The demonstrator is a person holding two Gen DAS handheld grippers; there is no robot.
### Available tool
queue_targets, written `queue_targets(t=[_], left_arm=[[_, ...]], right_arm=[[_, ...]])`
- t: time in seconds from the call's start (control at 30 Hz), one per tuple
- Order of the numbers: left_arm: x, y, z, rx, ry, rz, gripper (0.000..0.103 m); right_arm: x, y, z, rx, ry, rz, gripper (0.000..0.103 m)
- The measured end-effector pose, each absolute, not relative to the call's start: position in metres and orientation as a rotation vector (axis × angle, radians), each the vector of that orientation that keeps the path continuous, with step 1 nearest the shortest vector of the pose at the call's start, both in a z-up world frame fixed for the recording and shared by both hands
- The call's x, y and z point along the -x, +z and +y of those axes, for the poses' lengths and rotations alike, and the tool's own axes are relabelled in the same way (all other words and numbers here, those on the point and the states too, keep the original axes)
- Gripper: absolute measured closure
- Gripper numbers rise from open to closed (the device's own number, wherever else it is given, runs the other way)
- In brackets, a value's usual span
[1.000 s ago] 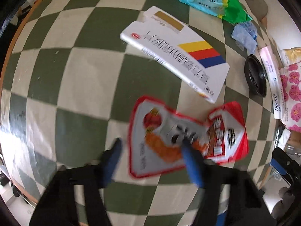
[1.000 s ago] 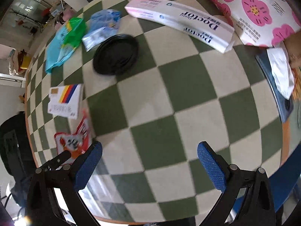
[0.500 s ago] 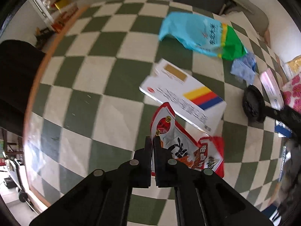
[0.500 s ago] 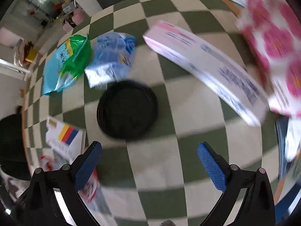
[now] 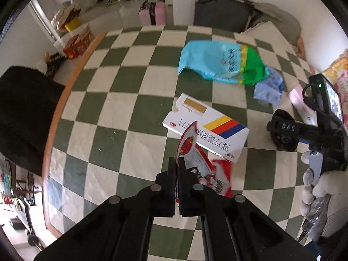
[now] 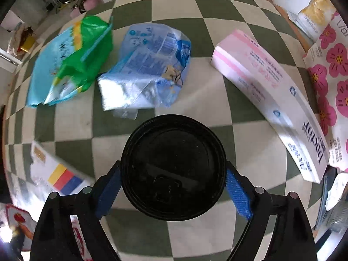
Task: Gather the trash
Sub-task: 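Grasp the red snack wrapper with the left tool while the right tool grasps the black lid, then carry wrapper and black lid over the trash bin and open both tools to drop them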
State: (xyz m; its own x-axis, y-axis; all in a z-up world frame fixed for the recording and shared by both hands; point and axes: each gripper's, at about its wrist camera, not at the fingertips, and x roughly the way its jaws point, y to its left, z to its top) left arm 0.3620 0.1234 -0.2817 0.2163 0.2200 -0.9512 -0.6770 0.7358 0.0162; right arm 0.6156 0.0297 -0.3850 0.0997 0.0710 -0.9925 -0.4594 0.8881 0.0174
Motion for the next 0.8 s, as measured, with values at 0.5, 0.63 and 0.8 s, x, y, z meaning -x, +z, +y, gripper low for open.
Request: queue_targets(t=[0.5, 0.63, 0.8], left_arm=[[-0.275, -0.213, 0.097, 0.335, 0.621, 1.069, 0.103], [-0.232, -0.206, 0.084, 0.329, 0.588, 1.042, 0.103], [-0.160, -0.202, 0.061, 0.320, 0.539, 1.023, 0.103]], right_arm=[[-0.502, -0.293, -0.044, 0.214, 0.496, 1.341, 0.014], [-0.451, -0.270, -0.067, 0.197, 0.498, 1.320, 0.013], [-0.368, -0.259, -0.092, 0.169, 0.483, 1.302, 0.013]])
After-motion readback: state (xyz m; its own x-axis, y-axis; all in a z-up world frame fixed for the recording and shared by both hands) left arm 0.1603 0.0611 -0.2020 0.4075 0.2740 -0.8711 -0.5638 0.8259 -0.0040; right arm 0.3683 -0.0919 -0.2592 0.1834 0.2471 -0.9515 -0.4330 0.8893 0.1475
